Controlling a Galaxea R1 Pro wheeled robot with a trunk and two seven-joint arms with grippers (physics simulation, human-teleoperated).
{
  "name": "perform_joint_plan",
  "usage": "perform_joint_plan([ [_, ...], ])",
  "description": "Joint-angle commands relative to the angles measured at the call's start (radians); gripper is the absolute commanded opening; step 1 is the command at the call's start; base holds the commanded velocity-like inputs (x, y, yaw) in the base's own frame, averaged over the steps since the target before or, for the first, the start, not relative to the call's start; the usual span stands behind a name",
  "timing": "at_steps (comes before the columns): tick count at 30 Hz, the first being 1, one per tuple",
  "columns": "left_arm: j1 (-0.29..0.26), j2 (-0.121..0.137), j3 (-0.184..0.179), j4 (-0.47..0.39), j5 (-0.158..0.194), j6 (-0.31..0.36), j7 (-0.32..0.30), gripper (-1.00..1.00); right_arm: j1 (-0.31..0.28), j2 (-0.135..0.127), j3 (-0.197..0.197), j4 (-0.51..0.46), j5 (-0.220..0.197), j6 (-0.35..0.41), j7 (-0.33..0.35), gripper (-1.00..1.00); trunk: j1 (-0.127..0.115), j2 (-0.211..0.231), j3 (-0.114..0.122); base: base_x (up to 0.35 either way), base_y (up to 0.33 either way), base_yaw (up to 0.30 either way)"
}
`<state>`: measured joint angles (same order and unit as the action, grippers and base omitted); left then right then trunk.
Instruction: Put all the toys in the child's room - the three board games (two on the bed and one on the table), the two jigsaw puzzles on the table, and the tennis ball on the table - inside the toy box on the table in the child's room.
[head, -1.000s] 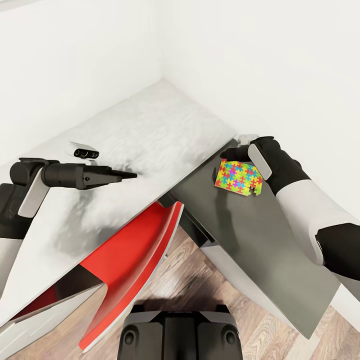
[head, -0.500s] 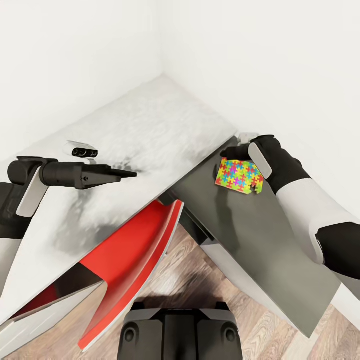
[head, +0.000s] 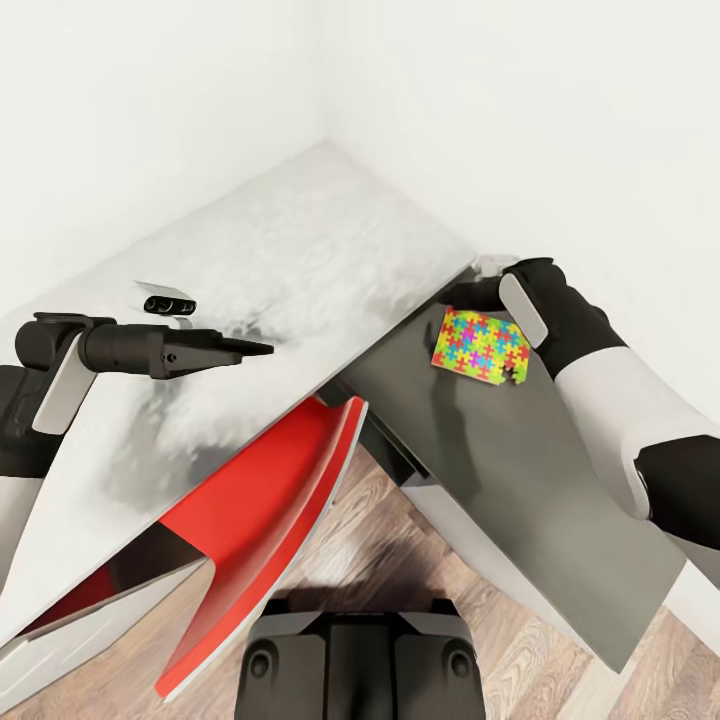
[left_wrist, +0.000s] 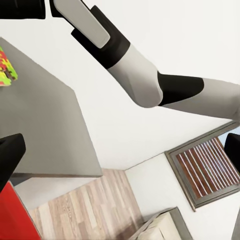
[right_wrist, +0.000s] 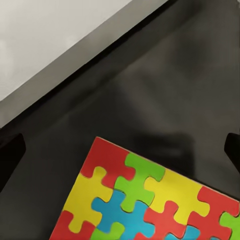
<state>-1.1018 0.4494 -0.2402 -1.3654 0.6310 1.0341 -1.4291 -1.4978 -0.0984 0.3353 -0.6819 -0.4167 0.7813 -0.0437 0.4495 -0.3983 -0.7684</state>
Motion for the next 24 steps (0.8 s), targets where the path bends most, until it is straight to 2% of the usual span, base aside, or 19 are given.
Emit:
perform_joint_plan([
  [1, -0.001, 0.001, -0.002, 0.0, 0.003, 0.011, -0.002, 1.0, -0.002, -0.001, 0.006, -0.001, -0.006, 0.003, -0.001, 1.0, 0.001, -0.002, -0.002, 0.0, 0.0, 0.0],
  [8, -0.001, 0.001, -0.002, 0.0, 0.004, 0.011, -0.002, 1.0, -0.005, 0.0, 0.019, -0.001, -0.005, 0.003, 0.014, 1.0, 0.001, -0.002, -0.01, 0.0, 0.0, 0.0],
  [16, -0.001, 0.0, -0.002, 0.0, 0.004, 0.011, -0.002, 1.0, -0.006, -0.001, 0.052, -0.001, -0.005, 0.002, 0.016, 1.0, 0.001, -0.002, -0.018, 0.0, 0.0, 0.0],
  [24, -0.001, -0.003, -0.002, 0.0, 0.004, 0.011, -0.002, 1.0, -0.006, -0.002, 0.061, -0.001, -0.005, 0.001, 0.025, 1.0, 0.001, -0.002, -0.026, 0.0, 0.0, 0.0],
])
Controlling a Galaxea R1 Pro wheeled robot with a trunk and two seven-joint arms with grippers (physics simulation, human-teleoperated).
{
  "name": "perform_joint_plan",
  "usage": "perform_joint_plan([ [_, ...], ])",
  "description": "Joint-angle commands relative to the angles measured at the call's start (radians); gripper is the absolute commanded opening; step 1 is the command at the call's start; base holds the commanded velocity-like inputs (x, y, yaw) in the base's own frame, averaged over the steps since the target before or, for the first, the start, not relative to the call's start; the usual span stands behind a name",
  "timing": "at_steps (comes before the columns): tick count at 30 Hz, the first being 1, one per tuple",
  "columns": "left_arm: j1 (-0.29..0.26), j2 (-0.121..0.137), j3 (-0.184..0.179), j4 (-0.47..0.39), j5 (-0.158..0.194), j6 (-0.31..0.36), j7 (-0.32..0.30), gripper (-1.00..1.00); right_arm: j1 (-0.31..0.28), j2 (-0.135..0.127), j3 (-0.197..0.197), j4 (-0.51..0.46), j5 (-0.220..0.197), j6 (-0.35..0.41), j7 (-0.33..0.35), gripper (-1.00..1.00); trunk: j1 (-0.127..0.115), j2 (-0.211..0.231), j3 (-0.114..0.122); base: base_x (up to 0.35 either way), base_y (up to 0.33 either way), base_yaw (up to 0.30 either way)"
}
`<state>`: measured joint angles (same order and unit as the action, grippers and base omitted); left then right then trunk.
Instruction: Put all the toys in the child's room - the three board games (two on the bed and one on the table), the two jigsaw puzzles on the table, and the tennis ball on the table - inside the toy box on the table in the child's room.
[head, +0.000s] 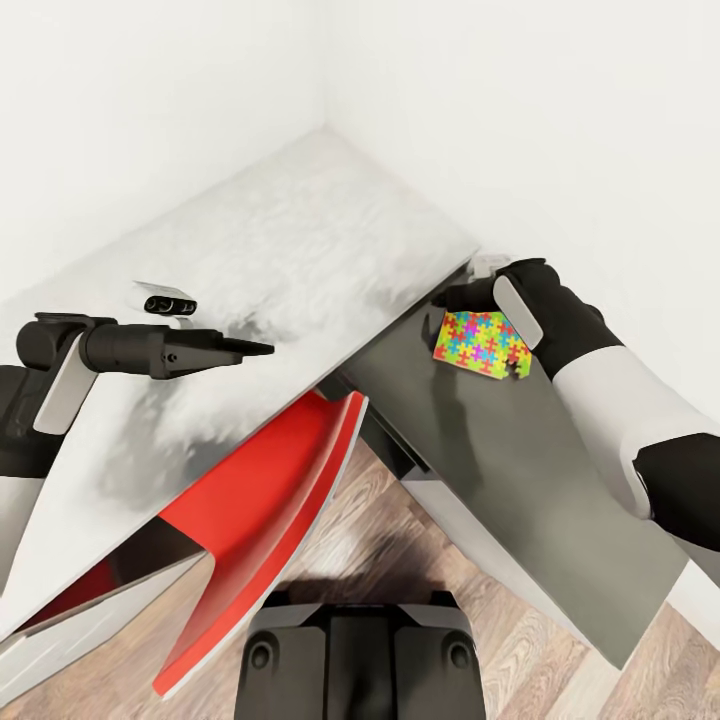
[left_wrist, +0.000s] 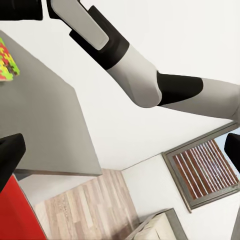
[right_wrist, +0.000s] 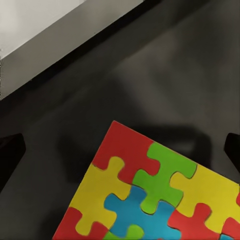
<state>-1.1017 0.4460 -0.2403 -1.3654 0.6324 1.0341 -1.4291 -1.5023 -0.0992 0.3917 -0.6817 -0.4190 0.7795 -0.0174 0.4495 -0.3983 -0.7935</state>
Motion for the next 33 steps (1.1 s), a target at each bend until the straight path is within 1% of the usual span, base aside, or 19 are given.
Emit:
perform_joint_plan([
  [1, -0.001, 0.0, -0.002, 0.0, 0.003, 0.011, -0.002, 1.0, -0.001, -0.001, 0.005, -0.001, -0.003, 0.003, 0.001, 1.0, 0.001, -0.002, -0.002, 0.0, 0.0, 0.0],
  [9, 0.0, -0.002, -0.002, 0.0, 0.003, 0.011, -0.002, 1.0, -0.001, -0.009, 0.007, -0.002, -0.001, 0.003, 0.033, 1.0, 0.001, -0.002, -0.011, 0.0, 0.0, 0.0],
  [16, 0.0, -0.002, -0.002, 0.0, 0.003, 0.011, -0.002, 1.0, -0.001, -0.01, 0.007, -0.004, -0.001, 0.003, 0.036, 1.0, 0.001, -0.002, -0.014, -0.004, 0.0, 0.0],
  [33, 0.0, -0.003, -0.002, -0.018, 0.002, 0.012, -0.002, 1.0, 0.001, -0.016, 0.007, -0.009, -0.001, 0.004, 0.037, 1.0, 0.001, -0.002, -0.014, -0.065, -0.004, 0.0],
])
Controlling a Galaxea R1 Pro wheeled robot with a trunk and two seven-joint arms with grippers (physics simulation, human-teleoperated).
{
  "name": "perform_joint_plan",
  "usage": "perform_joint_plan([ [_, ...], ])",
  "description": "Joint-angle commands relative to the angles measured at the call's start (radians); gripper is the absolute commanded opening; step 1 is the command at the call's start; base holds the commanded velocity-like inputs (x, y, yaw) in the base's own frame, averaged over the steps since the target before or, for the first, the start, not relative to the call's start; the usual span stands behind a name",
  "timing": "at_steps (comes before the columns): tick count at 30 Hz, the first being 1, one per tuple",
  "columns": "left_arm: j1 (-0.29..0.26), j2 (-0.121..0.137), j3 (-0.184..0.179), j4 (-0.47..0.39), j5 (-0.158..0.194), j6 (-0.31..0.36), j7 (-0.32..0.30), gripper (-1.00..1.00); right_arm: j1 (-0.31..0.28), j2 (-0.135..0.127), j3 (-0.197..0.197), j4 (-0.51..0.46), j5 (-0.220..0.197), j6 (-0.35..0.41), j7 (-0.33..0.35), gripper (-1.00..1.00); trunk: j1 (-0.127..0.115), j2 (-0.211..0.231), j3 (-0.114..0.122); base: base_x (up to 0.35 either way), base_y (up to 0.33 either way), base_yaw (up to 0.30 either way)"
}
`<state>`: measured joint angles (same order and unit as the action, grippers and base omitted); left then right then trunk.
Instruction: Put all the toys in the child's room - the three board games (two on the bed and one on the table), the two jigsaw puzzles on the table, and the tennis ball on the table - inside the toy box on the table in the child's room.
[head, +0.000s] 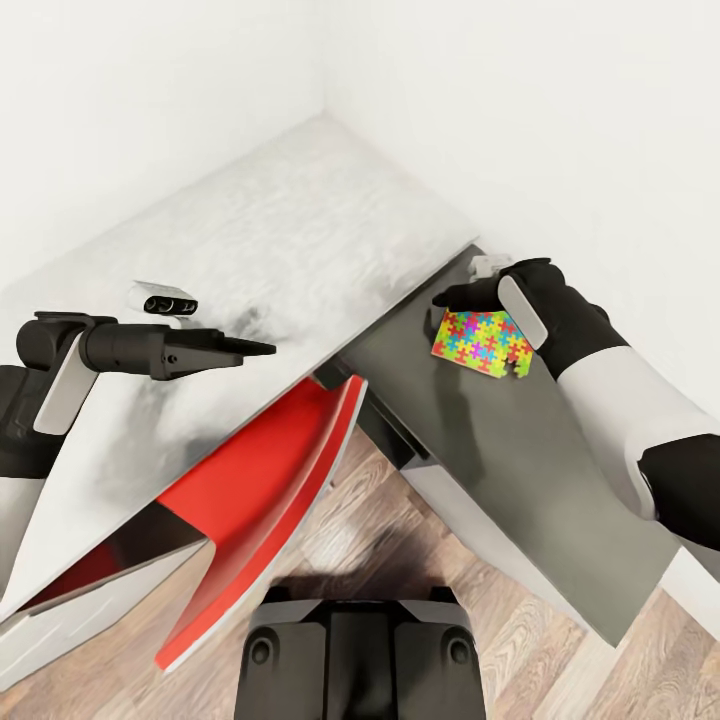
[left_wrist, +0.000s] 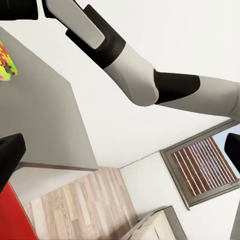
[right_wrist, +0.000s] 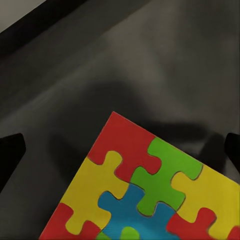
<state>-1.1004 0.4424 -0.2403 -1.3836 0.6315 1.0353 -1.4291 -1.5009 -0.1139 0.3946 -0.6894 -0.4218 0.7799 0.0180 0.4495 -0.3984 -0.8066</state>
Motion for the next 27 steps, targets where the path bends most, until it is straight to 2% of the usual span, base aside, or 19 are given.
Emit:
perform_joint_plan([
  [1, -0.001, 0.001, -0.002, 0.0, 0.003, 0.01, -0.002, 1.0, -0.001, -0.002, 0.004, -0.001, 0.001, 0.004, 0.002, 1.0, 0.001, -0.002, -0.001, -0.054, 0.0, 0.0],
  [10, -0.001, 0.0, -0.002, -0.002, 0.004, 0.011, -0.002, 1.0, -0.001, -0.004, 0.004, 0.0, 0.001, 0.004, 0.002, 1.0, 0.001, -0.002, -0.001, -0.077, -0.038, 0.0],
  [17, -0.001, 0.001, -0.002, -0.002, 0.004, 0.011, -0.002, 1.0, -0.001, -0.003, 0.003, -0.001, 0.001, 0.004, 0.002, 1.0, 0.001, -0.002, -0.001, -0.047, -0.236, 0.0],
  [27, -0.001, 0.002, -0.003, -0.002, 0.004, 0.011, -0.002, 1.0, 0.0, -0.002, 0.004, -0.001, 0.001, 0.004, 0.002, 1.0, 0.001, -0.002, -0.001, -0.152, -0.224, 0.0],
])
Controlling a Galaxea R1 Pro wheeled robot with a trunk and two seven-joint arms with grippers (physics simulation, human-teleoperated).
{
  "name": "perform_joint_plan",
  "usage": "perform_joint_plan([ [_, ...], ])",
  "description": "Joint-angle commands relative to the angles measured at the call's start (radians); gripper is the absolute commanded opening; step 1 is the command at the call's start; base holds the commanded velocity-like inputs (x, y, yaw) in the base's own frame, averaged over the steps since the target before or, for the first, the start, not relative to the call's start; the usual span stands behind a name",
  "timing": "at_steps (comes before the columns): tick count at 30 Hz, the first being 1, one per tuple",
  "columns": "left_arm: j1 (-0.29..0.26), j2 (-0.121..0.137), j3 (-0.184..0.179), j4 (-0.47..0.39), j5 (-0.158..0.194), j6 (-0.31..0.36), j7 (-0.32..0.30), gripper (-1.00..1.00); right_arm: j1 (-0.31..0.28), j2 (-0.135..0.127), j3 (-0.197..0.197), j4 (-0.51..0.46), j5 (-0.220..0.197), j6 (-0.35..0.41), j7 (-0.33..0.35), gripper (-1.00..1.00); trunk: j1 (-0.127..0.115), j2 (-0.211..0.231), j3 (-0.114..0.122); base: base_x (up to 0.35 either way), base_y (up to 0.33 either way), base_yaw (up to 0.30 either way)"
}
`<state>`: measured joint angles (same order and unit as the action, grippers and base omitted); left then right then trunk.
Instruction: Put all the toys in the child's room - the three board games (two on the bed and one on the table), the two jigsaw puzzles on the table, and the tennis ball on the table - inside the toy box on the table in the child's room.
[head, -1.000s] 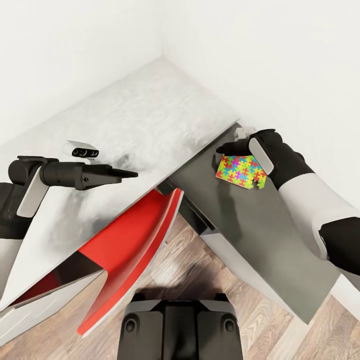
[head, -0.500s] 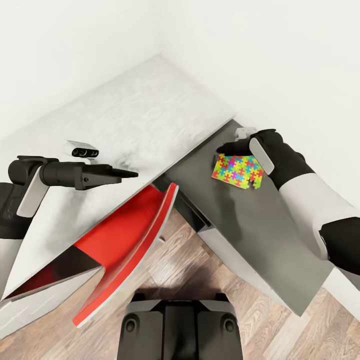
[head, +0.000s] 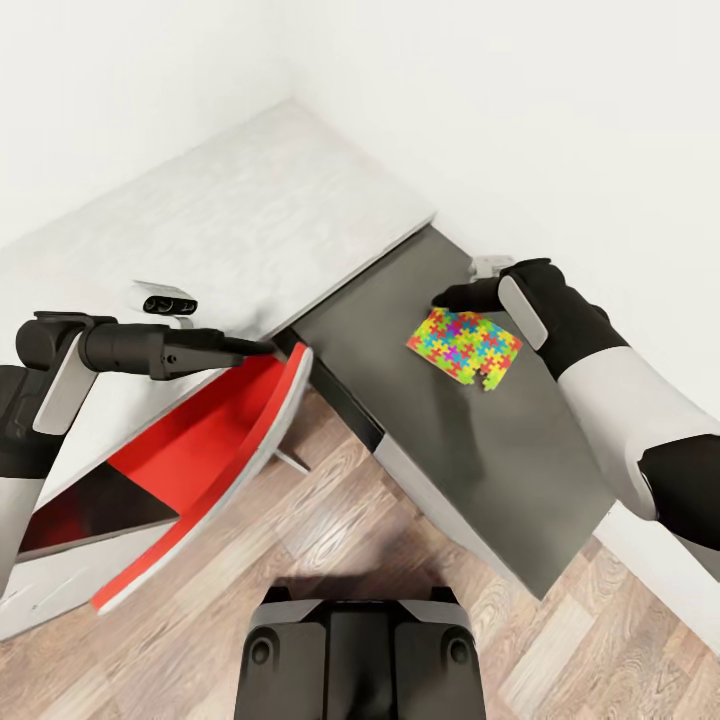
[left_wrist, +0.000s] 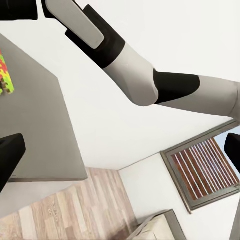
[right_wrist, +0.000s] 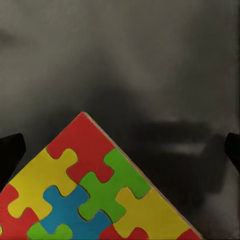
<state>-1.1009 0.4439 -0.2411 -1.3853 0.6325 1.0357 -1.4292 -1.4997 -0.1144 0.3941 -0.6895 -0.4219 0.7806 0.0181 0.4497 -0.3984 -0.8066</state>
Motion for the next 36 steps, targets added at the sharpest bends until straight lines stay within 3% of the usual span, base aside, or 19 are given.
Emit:
perform_joint_plan([
  [1, -0.001, 0.001, -0.002, 0.0, 0.003, 0.01, -0.002, 1.0, -0.001, 0.0, 0.004, -0.001, 0.002, 0.003, 0.002, 1.0, 0.0, -0.002, -0.001, -0.104, 0.039, 0.0],
  [19, -0.001, 0.001, -0.001, 0.0, 0.004, 0.01, -0.002, 1.0, 0.001, -0.001, 0.005, -0.004, 0.002, 0.003, 0.002, 1.0, 0.0, -0.002, -0.001, -0.046, 0.065, 0.0],
  [36, -0.002, 0.004, -0.001, -0.005, 0.005, 0.01, -0.002, 1.0, 0.001, -0.003, 0.004, -0.006, 0.001, 0.006, 0.002, 1.0, 0.0, -0.002, -0.001, -0.125, -0.032, 0.0],
])
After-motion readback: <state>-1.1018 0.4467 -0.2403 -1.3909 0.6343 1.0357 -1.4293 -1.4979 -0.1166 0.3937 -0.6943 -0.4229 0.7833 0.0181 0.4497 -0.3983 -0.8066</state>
